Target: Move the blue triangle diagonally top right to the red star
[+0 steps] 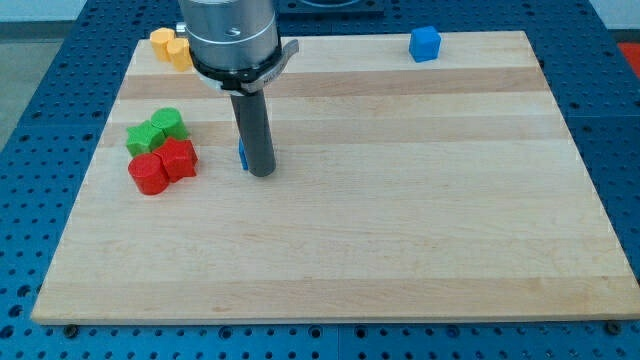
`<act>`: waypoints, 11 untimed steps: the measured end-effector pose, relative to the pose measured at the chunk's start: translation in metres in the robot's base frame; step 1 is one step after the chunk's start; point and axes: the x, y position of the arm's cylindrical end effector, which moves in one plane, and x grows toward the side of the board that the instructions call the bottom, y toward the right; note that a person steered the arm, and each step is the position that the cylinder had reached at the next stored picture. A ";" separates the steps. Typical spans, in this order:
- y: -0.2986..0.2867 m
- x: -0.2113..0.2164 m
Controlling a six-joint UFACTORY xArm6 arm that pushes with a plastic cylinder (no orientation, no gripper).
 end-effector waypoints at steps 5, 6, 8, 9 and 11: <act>-0.006 -0.020; -0.022 -0.020; -0.041 -0.021; -0.033 -0.021; 0.075 -0.046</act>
